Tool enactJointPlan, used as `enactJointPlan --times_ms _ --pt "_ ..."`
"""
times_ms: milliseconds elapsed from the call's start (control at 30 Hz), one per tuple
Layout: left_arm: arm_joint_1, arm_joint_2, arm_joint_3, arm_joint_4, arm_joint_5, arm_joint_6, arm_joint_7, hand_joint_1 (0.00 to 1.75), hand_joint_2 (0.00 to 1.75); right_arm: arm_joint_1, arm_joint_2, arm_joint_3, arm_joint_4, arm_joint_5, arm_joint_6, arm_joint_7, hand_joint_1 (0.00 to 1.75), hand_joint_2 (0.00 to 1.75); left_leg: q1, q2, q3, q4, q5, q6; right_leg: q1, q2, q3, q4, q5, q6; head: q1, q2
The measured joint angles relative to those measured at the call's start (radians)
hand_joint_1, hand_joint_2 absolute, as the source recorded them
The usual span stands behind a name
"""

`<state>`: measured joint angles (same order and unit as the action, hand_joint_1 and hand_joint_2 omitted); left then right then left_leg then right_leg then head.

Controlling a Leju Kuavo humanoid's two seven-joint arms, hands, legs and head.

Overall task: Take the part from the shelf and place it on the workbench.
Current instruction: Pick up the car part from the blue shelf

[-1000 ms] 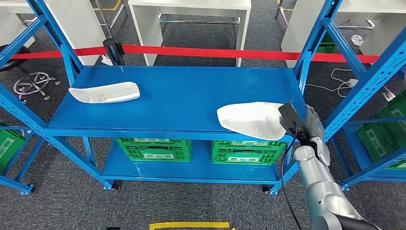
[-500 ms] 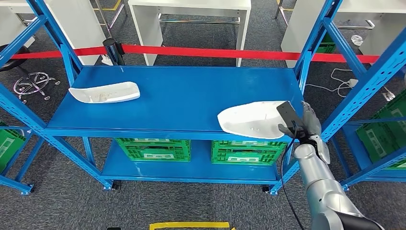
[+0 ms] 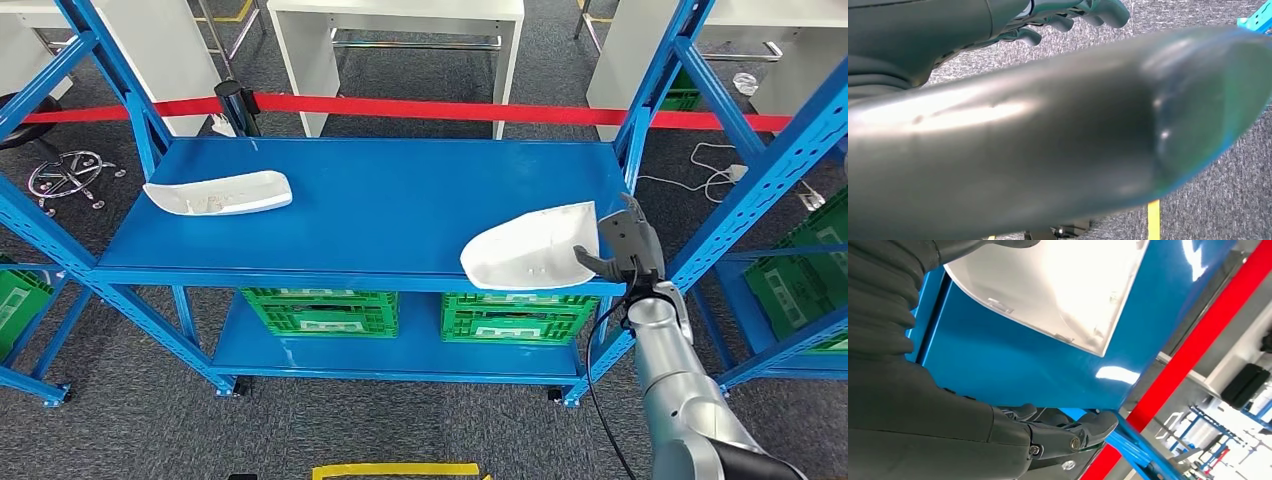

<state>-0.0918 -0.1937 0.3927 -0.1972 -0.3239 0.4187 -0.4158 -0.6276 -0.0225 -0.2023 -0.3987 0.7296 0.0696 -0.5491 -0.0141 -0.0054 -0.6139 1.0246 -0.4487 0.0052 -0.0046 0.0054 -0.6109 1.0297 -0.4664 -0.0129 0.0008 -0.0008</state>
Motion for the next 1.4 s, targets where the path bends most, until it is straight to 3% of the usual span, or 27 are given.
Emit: enactJointPlan --times_ms 200,367,433,633,867,1067,1133,1167,1267,1300,1333,1400 --pt "0.000 -0.002 0.001 0.000 0.002 0.000 -0.008 0.00 0.00 -0.006 0.000 -0.001 0.009 0.035 -0.039 0.030 0.00 1.75 0.000 0.000 0.000 0.000 0.000 0.000 0.000 0.000 0.000 0.000 0.000 0.000 0.000 0.000" --pt "0.001 -0.002 0.009 0.000 0.006 0.000 -0.018 0.00 0.00 -0.009 0.000 0.082 0.012 0.290 -0.293 0.191 0.00 1.75 0.000 0.000 0.000 0.000 0.000 0.000 0.000 0.000 0.000 0.000 0.000 0.000 0.000 0.000" --pt "0.000 -0.002 0.009 0.000 0.001 -0.001 -0.017 0.00 0.00 -0.012 0.000 0.140 0.014 0.394 -0.349 0.239 0.00 1.75 0.000 0.000 0.000 0.000 0.000 0.000 0.000 0.001 0.000 0.000 0.000 0.000 0.000 0.000" --pt "-0.002 -0.002 0.009 0.000 -0.020 -0.003 -0.001 0.00 0.00 -0.023 0.008 0.318 0.014 0.567 -0.393 0.270 0.00 1.75 0.000 0.000 0.000 0.000 0.000 0.000 0.000 0.000 0.000 0.000 0.000 0.000 0.000 0.000" --pt "-0.014 -0.005 0.013 0.000 -0.009 0.051 0.055 0.00 0.00 -0.039 0.057 0.472 0.008 0.700 -0.450 0.316 0.00 1.75 -0.002 0.000 -0.001 0.002 -0.002 0.003 -0.002 0.000 0.001 -0.001 0.001 0.003 0.000 0.000" --pt "-0.017 -0.006 0.026 0.000 0.000 0.058 0.077 0.00 0.00 -0.049 0.096 0.593 -0.021 0.811 -0.510 0.386 0.00 1.75 -0.005 0.001 -0.001 0.003 -0.001 0.014 -0.006 0.000 0.003 -0.003 0.003 0.015 0.000 0.000" --pt "-0.018 -0.009 0.029 0.000 0.001 0.060 0.079 0.00 0.00 -0.053 0.102 0.627 -0.033 0.828 -0.528 0.400 0.00 1.75 -0.001 0.003 0.003 -0.007 0.010 0.022 -0.005 0.000 -0.002 0.014 -0.014 0.021 0.001 0.000" --pt "-0.019 -0.010 0.031 0.000 0.001 0.063 0.079 0.00 0.00 -0.055 0.104 0.642 -0.037 0.833 -0.535 0.407 0.00 1.75 0.002 0.004 0.004 -0.013 0.015 0.026 -0.005 0.000 -0.014 0.046 -0.041 0.024 0.001 0.000" --pt "-0.019 -0.013 0.034 0.000 0.002 0.069 0.078 0.00 0.00 -0.057 0.109 0.675 -0.043 0.835 -0.540 0.416 0.00 1.75 0.003 0.006 -0.003 -0.013 0.019 0.030 -0.006 -0.001 -0.082 0.233 -0.147 0.030 0.002 0.000" --pt "-0.018 -0.013 0.035 0.000 0.003 0.070 0.076 0.00 0.00 -0.056 0.110 0.681 -0.044 0.833 -0.538 0.417 0.00 1.75 0.003 0.006 -0.007 -0.010 0.020 0.029 -0.006 -0.001 -0.094 0.274 -0.161 0.030 0.002 0.000" --pt "-0.018 -0.014 0.036 0.000 0.005 0.072 0.074 0.00 0.00 -0.056 0.111 0.686 -0.044 0.829 -0.534 0.418 0.00 1.75 0.004 0.006 -0.011 -0.007 0.021 0.028 -0.007 -0.001 -0.088 0.277 -0.154 0.030 0.003 0.000" --pt "-0.018 -0.014 0.039 0.000 0.009 0.074 0.071 0.00 0.00 -0.058 0.114 0.690 -0.044 0.817 -0.523 0.417 0.00 1.75 0.005 0.005 -0.020 0.002 0.024 0.024 -0.007 -0.002 -0.017 0.164 -0.102 0.027 0.003 0.000"
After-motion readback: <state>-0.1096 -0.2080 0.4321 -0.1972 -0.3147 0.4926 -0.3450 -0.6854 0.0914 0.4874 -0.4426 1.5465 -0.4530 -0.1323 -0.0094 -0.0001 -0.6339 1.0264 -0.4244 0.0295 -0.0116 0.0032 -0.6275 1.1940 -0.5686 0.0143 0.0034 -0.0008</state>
